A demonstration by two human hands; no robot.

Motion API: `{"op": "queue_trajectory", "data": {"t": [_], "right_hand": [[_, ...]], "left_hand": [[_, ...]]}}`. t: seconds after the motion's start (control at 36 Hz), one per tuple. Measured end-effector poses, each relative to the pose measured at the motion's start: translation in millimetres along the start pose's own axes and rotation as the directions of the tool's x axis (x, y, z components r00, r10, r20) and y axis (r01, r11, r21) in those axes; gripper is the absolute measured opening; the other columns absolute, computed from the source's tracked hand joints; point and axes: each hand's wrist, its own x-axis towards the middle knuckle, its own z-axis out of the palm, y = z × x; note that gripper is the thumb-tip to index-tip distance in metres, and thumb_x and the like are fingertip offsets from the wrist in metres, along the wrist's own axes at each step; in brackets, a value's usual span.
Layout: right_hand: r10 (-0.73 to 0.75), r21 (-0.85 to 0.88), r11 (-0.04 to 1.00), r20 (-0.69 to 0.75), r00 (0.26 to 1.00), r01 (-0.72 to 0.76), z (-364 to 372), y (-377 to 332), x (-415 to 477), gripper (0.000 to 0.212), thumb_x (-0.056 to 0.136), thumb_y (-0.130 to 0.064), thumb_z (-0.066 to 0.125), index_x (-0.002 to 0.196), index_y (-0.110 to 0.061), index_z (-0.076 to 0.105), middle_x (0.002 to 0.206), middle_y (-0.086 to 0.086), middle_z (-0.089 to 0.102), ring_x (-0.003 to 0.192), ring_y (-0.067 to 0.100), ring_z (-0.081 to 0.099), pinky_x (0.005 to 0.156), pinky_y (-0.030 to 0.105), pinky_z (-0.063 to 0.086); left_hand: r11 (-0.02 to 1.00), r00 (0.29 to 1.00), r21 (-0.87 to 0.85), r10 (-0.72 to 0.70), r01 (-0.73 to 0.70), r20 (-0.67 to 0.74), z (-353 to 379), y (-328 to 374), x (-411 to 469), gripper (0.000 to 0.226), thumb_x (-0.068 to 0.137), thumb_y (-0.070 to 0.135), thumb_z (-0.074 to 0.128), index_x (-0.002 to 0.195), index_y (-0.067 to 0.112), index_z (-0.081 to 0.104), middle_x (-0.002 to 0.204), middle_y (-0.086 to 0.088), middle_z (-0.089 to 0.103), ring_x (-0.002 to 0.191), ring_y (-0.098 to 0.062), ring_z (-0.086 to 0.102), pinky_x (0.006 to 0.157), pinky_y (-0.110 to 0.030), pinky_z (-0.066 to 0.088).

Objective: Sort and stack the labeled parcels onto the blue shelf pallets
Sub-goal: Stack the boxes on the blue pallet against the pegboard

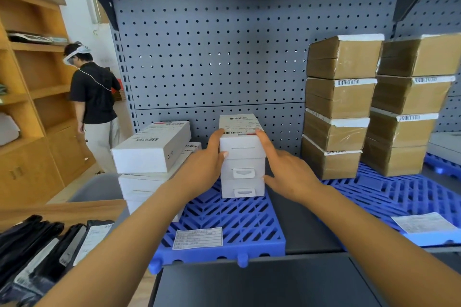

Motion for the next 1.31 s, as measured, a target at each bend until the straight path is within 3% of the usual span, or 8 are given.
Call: {"op": "queue_trajectory", "data": {"t": [0.11, 0.28, 0.47, 0.64, 0.78, 0.97, 1.17, 1.31], "right_hand": [[-0.011, -0.029, 1.0, -0.028, 1.0, 0.01, 1, 2, 0, 0.114, 0.087, -0.026, 0.06, 0.129, -0.043, -0.044, 0.115, 0.006, 0.054, 0.09, 0.024, 0.052, 0.057, 0.031, 0.038], [0.021, -0.044, 0.999, 0.012, 1.0, -0.021, 2, 0, -2, 0.109, 0.09, -0.023, 0.054, 0.124, -0.038, -0.048, 0.066, -0.003, 0.048, 0.053, 0.015, 0.048, 0.041, 0.028, 0.027], [0.004, -0.047, 0.999, 0.017, 1.0, -0.004, 0, 3, 0, 0.109, 0.089, -0.026, 0.055, 0.127, -0.039, -0.047, 0.066, -0.004, 0.048, 0.052, 0.015, 0.048, 0.043, 0.029, 0.031], [-0.053, -0.099, 0.994, 0.0, 0.999, 0.053, -20, 15, 3, 0.1, 0.086, -0.028, 0.063, 0.146, -0.039, -0.016, 0.108, 0.004, 0.056, 0.098, 0.025, 0.053, 0.065, 0.032, 0.036], [-0.092, -0.102, 0.99, 0.081, 0.992, 0.1, -32, 23, 6, 0.095, 0.089, -0.032, 0.061, 0.148, -0.04, -0.013, 0.144, 0.005, 0.039, 0.126, 0.028, 0.04, 0.092, 0.039, 0.043], [-0.105, 0.101, 0.99, 0.108, 0.989, 0.095, -18, 20, -1, 0.105, 0.089, -0.036, 0.061, 0.136, -0.046, -0.033, 0.085, 0.001, 0.056, 0.069, 0.019, 0.056, 0.059, 0.037, 0.05], [-0.07, 0.211, 0.977, 0.122, 0.99, 0.043, -6, 15, 6, 0.1, 0.092, -0.027, 0.053, 0.133, -0.047, -0.036, 0.065, 0.0, 0.046, 0.059, 0.021, 0.055, 0.054, 0.038, 0.049], [-0.101, 0.284, 0.957, 0.128, 0.987, 0.061, -4, 19, 6, 0.101, 0.092, -0.026, 0.055, 0.13, -0.053, -0.035, 0.07, 0.0, 0.05, 0.062, 0.02, 0.057, 0.059, 0.041, 0.053]], "left_hand": [[0.999, 0.999, -0.053, 0.008, -0.005, 0.048, -4, -1, 2, 0.058, 0.102, 0.03, 0.04, 0.149, 0.024, 0.008, 0.077, -0.004, 0.062, 0.065, -0.017, 0.058, 0.056, -0.03, 0.046], [0.998, 0.998, -0.051, -0.025, 0.027, 0.05, 0, -1, 0, 0.075, 0.093, 0.032, 0.058, 0.147, 0.031, 0.005, 0.082, -0.005, 0.064, 0.072, -0.019, 0.062, 0.069, -0.042, 0.055], [0.998, 0.999, -0.053, -0.04, 0.042, 0.035, -6, 7, 1, 0.07, 0.094, 0.022, 0.059, 0.147, 0.022, 0.014, 0.071, 0.002, 0.055, 0.066, -0.013, 0.056, 0.057, -0.027, 0.044], [0.995, 0.998, 0.087, -0.051, 0.046, 0.048, -16, 17, 3, 0.068, 0.089, 0.026, 0.065, 0.142, 0.018, 0.022, 0.08, 0.001, 0.054, 0.074, -0.016, 0.055, 0.058, -0.027, 0.041], [0.982, 0.994, 0.164, -0.103, 0.095, 0.045, -20, 30, 10, 0.07, 0.086, 0.033, 0.068, 0.14, 0.015, 0.028, 0.109, -0.008, 0.053, 0.093, -0.024, 0.053, 0.073, -0.032, 0.042], [0.986, 0.986, -0.028, -0.166, 0.167, 0.025, -1, 22, 3, 0.097, 0.09, 0.039, 0.063, 0.146, 0.044, -0.016, 0.103, -0.015, 0.067, 0.085, -0.023, 0.063, 0.074, -0.034, 0.051], [0.962, 0.978, -0.195, -0.204, 0.192, -0.044, 11, 16, -2, 0.079, 0.092, 0.039, 0.061, 0.148, 0.041, 0.004, 0.121, -0.015, 0.062, 0.101, -0.031, 0.063, 0.083, -0.045, 0.052], [0.937, 0.981, -0.302, -0.194, 0.176, -0.03, 13, 14, -4, 0.074, 0.093, 0.036, 0.059, 0.146, 0.043, 0.008, 0.122, 0.001, 0.059, 0.104, -0.013, 0.059, 0.081, -0.029, 0.05]]}}
